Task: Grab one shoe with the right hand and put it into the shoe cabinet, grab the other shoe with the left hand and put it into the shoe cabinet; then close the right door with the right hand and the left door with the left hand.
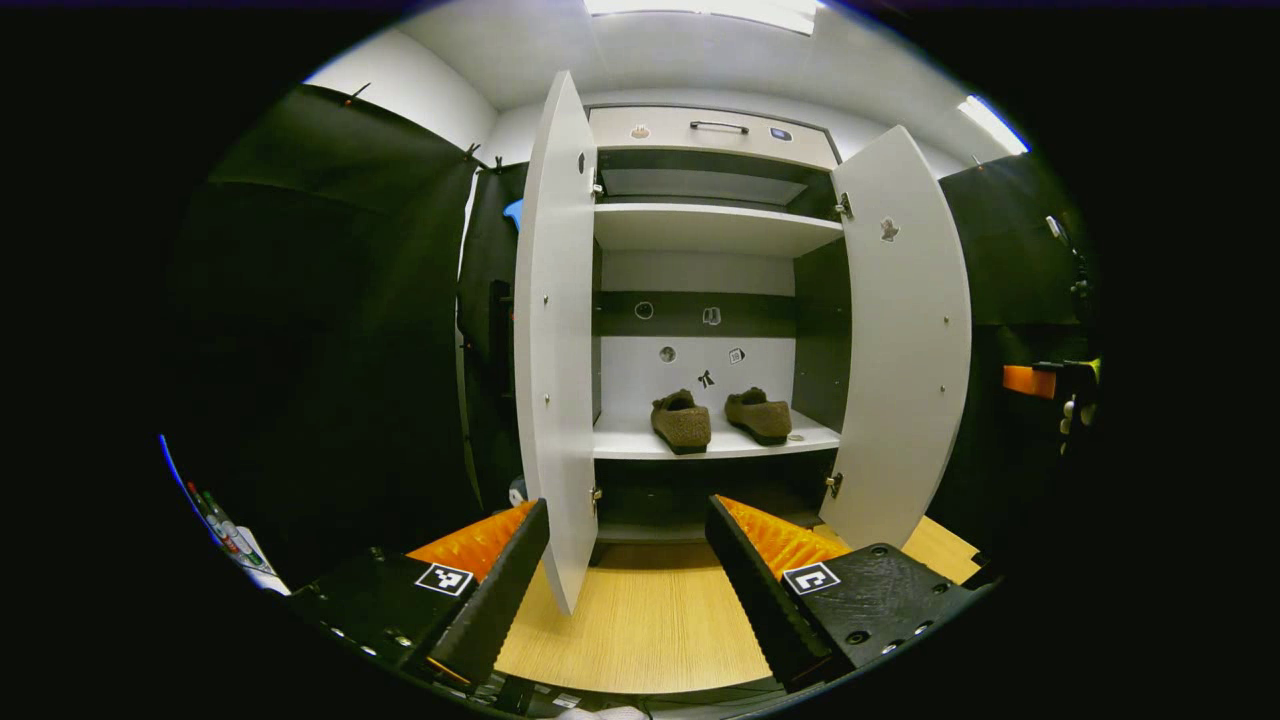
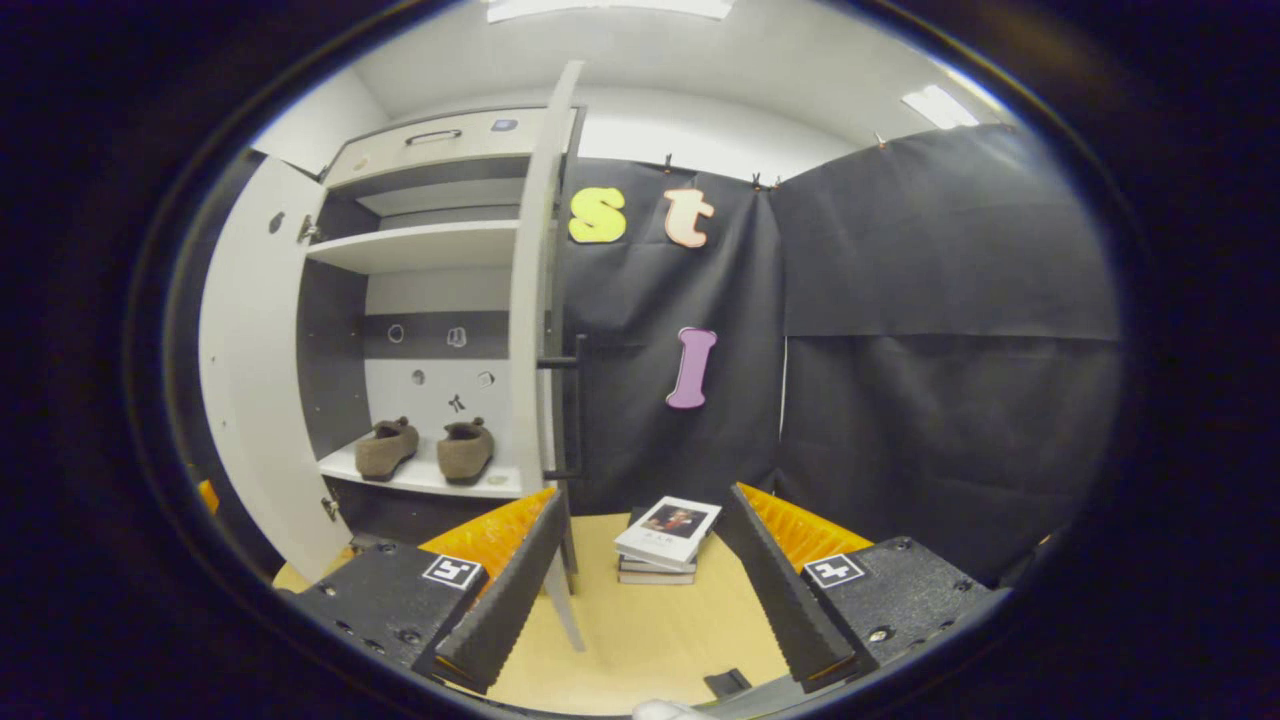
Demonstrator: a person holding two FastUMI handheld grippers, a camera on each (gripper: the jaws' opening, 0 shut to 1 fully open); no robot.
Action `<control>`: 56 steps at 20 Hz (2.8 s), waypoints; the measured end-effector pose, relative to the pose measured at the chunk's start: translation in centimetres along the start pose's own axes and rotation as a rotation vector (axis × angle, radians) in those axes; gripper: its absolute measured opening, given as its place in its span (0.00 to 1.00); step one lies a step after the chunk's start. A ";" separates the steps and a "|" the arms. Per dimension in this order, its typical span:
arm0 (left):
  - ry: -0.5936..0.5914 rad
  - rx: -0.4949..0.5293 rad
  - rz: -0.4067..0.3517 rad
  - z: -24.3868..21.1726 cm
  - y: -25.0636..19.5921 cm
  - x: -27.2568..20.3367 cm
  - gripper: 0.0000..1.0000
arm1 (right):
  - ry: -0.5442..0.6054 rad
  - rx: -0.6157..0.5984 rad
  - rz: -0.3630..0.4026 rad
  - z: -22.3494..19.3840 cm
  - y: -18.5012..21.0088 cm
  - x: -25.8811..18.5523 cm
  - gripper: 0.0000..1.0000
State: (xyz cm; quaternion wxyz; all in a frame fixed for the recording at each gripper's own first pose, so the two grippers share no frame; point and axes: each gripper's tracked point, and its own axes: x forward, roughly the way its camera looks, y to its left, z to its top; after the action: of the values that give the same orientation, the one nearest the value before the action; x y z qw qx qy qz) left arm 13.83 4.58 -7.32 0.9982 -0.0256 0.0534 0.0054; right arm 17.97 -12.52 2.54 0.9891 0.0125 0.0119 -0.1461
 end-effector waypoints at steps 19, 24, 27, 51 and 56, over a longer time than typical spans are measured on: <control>0.027 -0.025 0.156 -0.2 -2.1 -0.4 0.96 | 0.030 -0.002 0.206 2.7 3.1 8.8 0.96; 0.029 -0.010 0.154 0.0 -0.6 -1.1 0.96 | 0.034 -0.006 0.267 2.4 7.6 7.4 0.96; 0.039 -0.014 0.162 -0.3 1.0 -1.7 0.96 | 0.024 -0.009 0.324 2.2 11.6 6.9 0.97; -0.054 0.087 0.148 4.6 18.7 8.0 0.96 | 0.126 -0.099 0.327 -7.1 20.5 -9.5 0.99; -0.071 0.060 0.135 6.8 19.5 13.1 0.96 | 0.171 -0.068 0.273 -8.9 19.2 -11.6 0.99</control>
State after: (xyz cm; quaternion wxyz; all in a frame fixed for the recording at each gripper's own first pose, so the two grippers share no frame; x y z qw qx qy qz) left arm 27.31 24.56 -2.98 0.9972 0.0080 0.0198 0.0718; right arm 12.20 9.44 -5.63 0.9950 -0.0072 0.0989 -0.0084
